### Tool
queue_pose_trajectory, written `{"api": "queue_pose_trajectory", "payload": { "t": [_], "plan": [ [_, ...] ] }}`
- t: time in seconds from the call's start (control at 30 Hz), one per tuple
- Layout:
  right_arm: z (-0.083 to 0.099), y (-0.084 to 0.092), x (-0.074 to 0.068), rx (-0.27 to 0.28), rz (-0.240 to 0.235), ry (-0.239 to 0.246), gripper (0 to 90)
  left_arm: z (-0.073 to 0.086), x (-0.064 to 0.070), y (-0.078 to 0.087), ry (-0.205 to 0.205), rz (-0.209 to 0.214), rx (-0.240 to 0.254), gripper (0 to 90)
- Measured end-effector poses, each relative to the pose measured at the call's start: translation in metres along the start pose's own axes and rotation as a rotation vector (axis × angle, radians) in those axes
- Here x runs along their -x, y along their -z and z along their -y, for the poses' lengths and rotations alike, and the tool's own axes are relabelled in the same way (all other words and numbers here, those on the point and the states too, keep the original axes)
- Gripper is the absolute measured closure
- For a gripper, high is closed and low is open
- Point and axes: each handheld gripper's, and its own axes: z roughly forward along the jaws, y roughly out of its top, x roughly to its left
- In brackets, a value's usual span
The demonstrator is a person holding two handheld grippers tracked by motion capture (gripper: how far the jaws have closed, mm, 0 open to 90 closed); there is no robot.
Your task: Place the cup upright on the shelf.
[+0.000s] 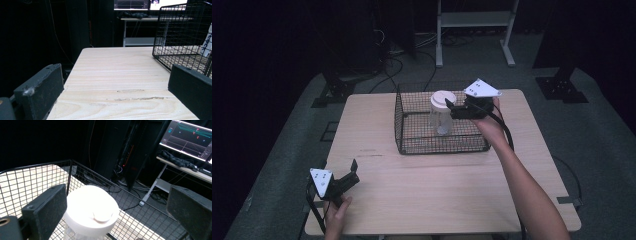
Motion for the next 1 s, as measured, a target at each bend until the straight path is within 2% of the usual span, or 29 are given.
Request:
{"api": "queue_pose_trajectory", "payload": {
  "t": [0.27,1.0],
  "plan": [
    [0.007,0.008,0.003,-0.013,0.005,0.006,2.7,0.000,0.000,0.000,-0.003,0.000,-0.001,0.0],
    [0.009,0.037,0.002,0.003,-0.008,0.014,2.7,0.000,0.000,0.000,-0.007,0.000,0.000,0.0]
  ]
}}
